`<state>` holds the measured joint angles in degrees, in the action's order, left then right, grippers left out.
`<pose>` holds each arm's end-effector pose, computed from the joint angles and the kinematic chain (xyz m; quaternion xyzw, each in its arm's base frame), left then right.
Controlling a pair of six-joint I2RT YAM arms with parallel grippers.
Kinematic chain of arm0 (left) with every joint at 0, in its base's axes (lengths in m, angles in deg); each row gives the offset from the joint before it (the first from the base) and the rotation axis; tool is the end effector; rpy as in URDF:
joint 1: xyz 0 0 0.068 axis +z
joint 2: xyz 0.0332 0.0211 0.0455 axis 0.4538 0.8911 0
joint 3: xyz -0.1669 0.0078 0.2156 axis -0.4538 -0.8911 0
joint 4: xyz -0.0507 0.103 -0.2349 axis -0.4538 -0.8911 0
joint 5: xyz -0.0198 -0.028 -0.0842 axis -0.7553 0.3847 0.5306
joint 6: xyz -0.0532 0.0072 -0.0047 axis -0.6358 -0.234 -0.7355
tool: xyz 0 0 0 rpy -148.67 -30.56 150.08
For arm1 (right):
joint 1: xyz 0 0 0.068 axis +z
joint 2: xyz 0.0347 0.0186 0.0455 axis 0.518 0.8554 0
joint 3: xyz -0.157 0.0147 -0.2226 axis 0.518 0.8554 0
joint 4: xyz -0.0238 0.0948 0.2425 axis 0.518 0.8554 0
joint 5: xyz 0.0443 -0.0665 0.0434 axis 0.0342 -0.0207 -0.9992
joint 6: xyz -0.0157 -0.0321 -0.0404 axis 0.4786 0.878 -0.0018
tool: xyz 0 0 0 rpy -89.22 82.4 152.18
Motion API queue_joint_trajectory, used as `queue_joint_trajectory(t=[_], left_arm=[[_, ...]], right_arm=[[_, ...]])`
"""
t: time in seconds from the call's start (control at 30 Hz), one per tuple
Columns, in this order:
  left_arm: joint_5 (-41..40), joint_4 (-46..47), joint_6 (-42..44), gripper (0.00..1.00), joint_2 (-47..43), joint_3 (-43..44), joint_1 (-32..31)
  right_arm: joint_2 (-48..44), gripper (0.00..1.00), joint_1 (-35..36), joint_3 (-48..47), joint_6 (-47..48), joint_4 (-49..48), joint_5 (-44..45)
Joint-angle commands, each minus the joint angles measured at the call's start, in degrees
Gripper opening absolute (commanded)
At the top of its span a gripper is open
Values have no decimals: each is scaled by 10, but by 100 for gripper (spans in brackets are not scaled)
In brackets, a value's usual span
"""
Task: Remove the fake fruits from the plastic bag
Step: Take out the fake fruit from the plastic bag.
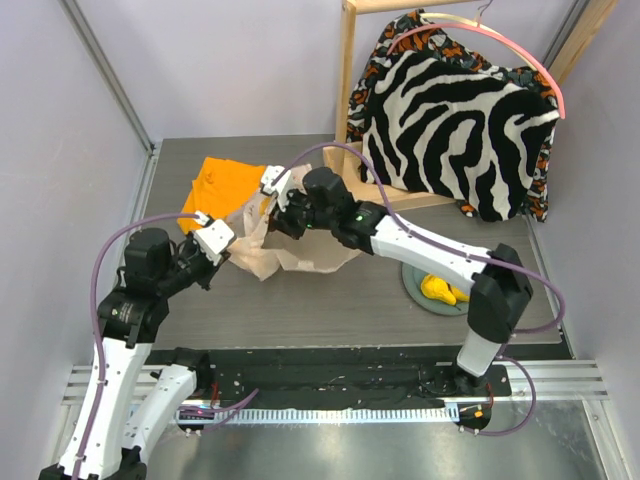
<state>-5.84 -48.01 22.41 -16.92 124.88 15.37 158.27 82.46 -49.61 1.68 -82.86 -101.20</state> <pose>0.1175 -0.0390 0.3528 0.3670 0.7626 -0.1171 0.5197 0.2569 0.3337 0.3177 -0.4890 0.6742 0.2793 0.4778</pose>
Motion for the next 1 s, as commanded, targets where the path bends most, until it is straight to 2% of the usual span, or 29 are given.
queue_joint_trajectory(t=[0.0, 0.17, 0.4, 0.5, 0.77, 0.97], left_arm=[[-1, 42, -12, 0, 0, -1, -2], [-18, 70, -51, 0, 3, 8, -2], [-61, 150, -144, 0, 12, 5, 1], [-74, 171, -192, 0, 14, 7, 11], [-24, 181, -202, 0, 46, -1, 19], [-9, 188, -198, 0, 57, -3, 19]], right_arm=[[-50, 1, 5, 16, 21, 4, -58], [-52, 1, 2, 22, 61, 72, -112], [-43, 1, -13, 122, 80, 102, -41], [-52, 1, -38, 142, 66, 103, -47], [-155, 1, -54, 137, 110, 126, -148], [-209, 1, -54, 71, 96, 115, -205]])
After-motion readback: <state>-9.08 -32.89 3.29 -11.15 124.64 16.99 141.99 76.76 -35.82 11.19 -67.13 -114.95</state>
